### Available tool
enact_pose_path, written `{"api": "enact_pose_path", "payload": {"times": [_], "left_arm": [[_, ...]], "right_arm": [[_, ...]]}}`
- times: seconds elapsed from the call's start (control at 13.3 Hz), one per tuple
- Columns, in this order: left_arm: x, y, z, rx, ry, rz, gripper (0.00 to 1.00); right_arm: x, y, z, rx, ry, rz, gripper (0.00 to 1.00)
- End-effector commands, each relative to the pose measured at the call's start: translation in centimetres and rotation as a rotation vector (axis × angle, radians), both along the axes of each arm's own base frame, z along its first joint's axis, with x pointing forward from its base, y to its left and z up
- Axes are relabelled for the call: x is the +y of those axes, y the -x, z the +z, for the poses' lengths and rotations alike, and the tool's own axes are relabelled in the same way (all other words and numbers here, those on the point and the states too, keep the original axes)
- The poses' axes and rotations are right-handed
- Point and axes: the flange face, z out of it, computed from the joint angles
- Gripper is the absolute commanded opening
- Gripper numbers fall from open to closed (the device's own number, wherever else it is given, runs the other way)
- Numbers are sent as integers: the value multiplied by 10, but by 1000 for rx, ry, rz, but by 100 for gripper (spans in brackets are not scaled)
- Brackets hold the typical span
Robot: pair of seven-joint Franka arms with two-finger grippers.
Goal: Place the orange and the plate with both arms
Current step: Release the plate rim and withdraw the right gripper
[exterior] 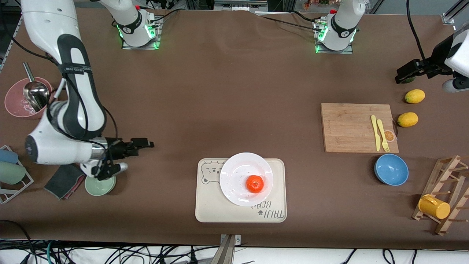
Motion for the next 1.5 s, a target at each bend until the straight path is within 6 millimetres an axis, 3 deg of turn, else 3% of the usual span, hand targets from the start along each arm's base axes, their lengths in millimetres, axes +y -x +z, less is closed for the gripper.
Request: {"api": "enact_pose_path", "payload": {"times": [0.0, 0.23, 0.53, 0.83, 0.98, 1.13, 1.35, 1.43], "left_arm": [[-1, -1, 6, 1, -3, -14, 100], [-1, -1, 6, 1, -3, -14, 100], [-2, -1, 6, 1, -2, -14, 100], [-3, -1, 6, 1, -2, -16, 100], [-3, -1, 6, 1, -2, -16, 100], [-3, -1, 6, 1, -2, -16, 100], [-3, -1, 6, 0, 0, -16, 100], [-4, -1, 6, 0, 0, -17, 100]], "right_arm": [[-23, 20, 40, 25, 108, 48, 100], [-37, 31, 84, 3, 260, 97, 100], [-50, 52, 149, -12, 421, -31, 100], [-62, 95, 202, -72, 556, -49, 100], [-63, 95, 210, -37, 562, -54, 100], [-61, 91, 205, -19, 566, -72, 100], [-36, 92, 206, -6, 561, -155, 100], [-32, 96, 218, -23, 552, -170, 100]]}}
